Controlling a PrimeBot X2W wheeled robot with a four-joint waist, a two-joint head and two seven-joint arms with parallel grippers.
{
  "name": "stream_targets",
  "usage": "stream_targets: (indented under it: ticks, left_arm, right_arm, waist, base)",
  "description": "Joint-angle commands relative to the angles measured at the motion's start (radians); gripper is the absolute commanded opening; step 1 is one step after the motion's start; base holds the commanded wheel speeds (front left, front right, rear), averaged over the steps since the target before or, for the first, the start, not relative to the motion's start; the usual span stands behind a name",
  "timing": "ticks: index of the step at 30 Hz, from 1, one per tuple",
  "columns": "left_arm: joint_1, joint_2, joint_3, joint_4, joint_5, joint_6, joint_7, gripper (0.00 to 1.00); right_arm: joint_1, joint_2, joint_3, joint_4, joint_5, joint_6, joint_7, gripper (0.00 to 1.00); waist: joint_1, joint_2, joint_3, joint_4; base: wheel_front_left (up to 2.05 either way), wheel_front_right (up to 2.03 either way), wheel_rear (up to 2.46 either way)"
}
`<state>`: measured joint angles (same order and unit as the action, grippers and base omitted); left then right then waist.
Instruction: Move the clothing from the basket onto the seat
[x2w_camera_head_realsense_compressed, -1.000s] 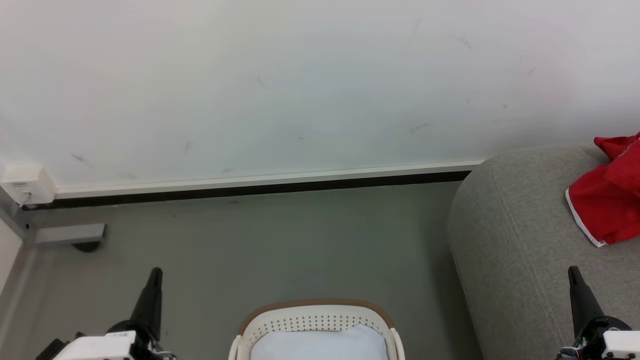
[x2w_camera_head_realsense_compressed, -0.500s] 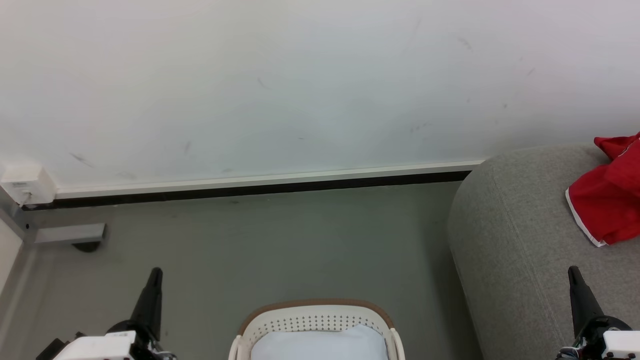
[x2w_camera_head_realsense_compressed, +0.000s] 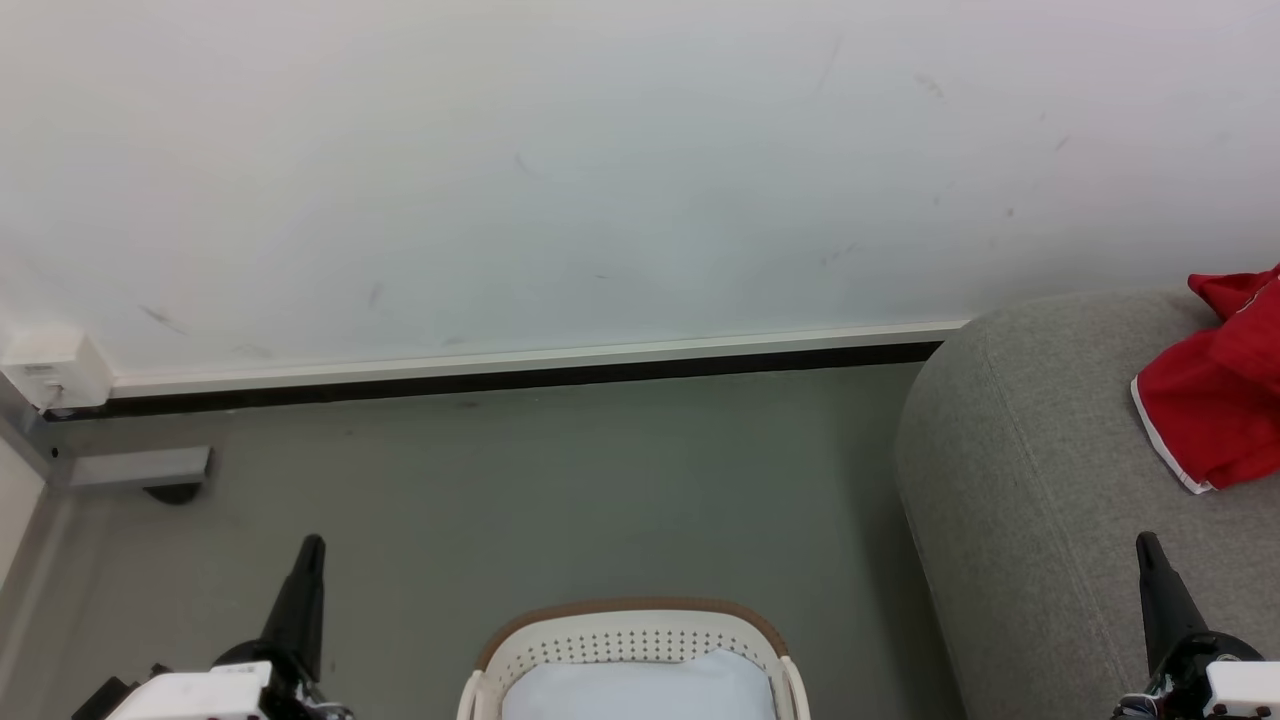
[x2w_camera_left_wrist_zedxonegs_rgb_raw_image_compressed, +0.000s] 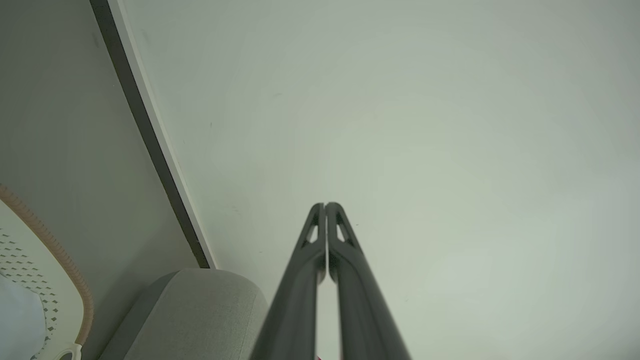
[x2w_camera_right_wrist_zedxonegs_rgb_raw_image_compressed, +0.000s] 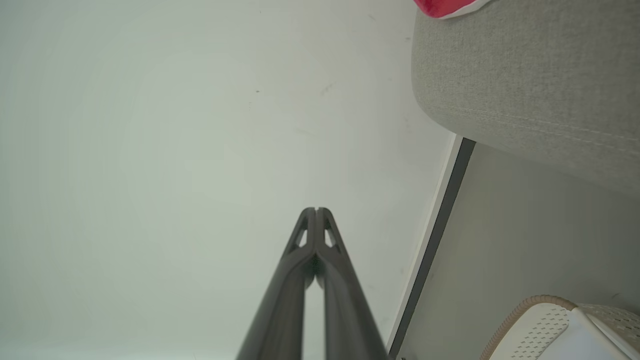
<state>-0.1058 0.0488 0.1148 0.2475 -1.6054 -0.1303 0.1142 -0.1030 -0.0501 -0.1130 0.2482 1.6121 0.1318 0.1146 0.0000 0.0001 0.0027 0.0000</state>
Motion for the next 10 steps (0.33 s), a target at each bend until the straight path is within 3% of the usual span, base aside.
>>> stream_targets:
  ticks: [1, 10]
  left_arm:
    - [-0.008, 0.002, 0.002, -0.003, -0.013, -0.003, 0.004, 0.0]
    - [-0.008, 0.002, 0.002, -0.003, -0.013, -0.003, 0.004, 0.0]
  right_arm:
    - [-0.013, 0.0, -0.004, -0.005, 0.001, -0.002, 0.003, 0.0]
    - [-0.012, 0.0, -0.004, -0.005, 0.001, -0.002, 0.003, 0.0]
  waist:
    - [0.0, -0.0001, 0.0, 0.0]
    - [0.0, -0.0001, 0.0, 0.0]
  base:
    - [0.0, 0.0, 0.0]
    - [0.0, 0.0, 0.0]
